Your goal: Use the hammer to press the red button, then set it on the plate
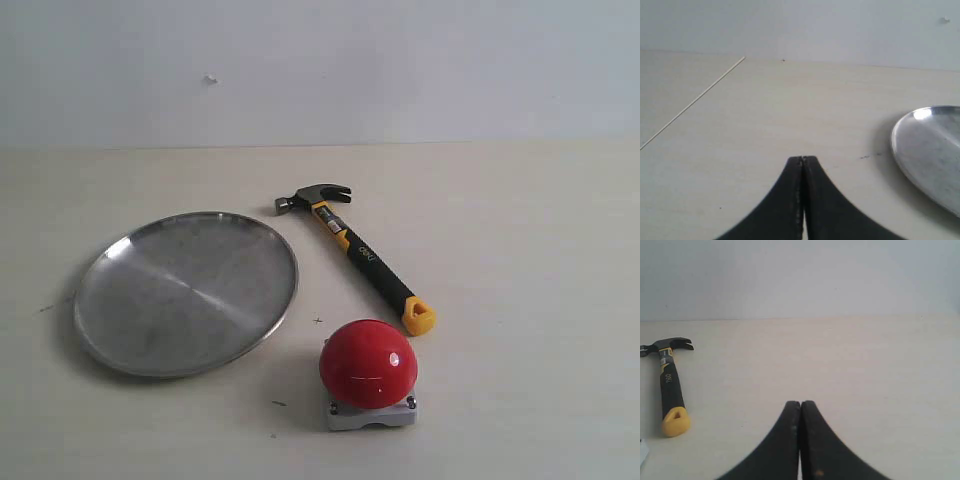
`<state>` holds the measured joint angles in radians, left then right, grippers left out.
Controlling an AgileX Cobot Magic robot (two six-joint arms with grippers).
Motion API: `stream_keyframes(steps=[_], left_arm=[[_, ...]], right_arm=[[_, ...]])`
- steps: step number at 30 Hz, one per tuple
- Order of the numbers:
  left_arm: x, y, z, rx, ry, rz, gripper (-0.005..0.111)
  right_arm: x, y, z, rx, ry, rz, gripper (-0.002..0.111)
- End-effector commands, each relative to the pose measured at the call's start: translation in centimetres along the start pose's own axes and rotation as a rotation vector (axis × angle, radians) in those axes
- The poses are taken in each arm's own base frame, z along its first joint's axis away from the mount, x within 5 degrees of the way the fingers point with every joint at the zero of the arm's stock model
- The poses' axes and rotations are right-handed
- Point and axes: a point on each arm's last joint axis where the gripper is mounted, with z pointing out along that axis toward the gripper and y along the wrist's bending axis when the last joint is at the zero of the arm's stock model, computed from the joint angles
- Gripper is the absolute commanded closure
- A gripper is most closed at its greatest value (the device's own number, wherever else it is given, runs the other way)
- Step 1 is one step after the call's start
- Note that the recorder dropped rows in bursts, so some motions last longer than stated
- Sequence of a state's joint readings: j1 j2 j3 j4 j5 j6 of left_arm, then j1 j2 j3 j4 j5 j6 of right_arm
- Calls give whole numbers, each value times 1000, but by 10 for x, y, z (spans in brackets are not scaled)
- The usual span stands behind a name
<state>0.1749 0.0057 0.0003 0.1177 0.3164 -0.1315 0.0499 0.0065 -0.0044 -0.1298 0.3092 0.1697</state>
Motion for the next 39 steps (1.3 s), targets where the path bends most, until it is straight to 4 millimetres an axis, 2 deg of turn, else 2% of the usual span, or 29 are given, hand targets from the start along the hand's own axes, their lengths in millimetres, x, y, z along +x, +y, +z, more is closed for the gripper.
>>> stream_keyframes(steps=[1, 6, 8, 12, 15, 16, 18, 24, 27, 29, 31, 34, 37, 39], left_arm=[[-1, 0, 0, -3, -11, 0, 107], [-1, 0, 0, -3, -11, 0, 107], [-1, 0, 0, -3, -11, 3, 107], [-1, 0, 0, -3, -11, 3, 107], [-1, 0, 0, -3, -11, 0, 107], [-1, 0, 0, -3, -11, 0, 107], [-1, 0, 0, -3, -11, 0, 107], [-1, 0, 0, -3, -11, 0, 107], [-1, 0, 0, -3, -11, 0, 107], [-1, 0, 0, -3, -11, 0, 107], [-1, 0, 0, -3, -11, 0, 107], [-1, 0, 0, -3, -11, 0, 107], [-1, 0, 0, -3, -11, 0, 107], [-1, 0, 0, -3, -11, 0, 107]], right_arm=[[1, 0, 0, 3, -6, -2, 108], [1, 0, 0, 4, -8, -9, 108], [-1, -2, 0, 21, -28, -91, 108], [-23, 4, -4, -24, -278, -115, 108], [-53, 12, -19, -108, -645, -108, 108], [-59, 15, -25, -149, -743, -68, 108], [-65, 16, -31, -207, -829, 7, 108], [-79, 11, -46, -334, -983, 347, 108], [-98, 6, -52, -303, -998, 414, 108], [-116, 6, -51, -247, -974, 360, 108], [-137, 5, -43, -186, -939, 299, 108], [-164, 7, -19, -164, -834, 297, 108], [-188, 10, 13, -147, -705, 307, 108], [-208, 12, 44, -127, -573, 308, 108]])
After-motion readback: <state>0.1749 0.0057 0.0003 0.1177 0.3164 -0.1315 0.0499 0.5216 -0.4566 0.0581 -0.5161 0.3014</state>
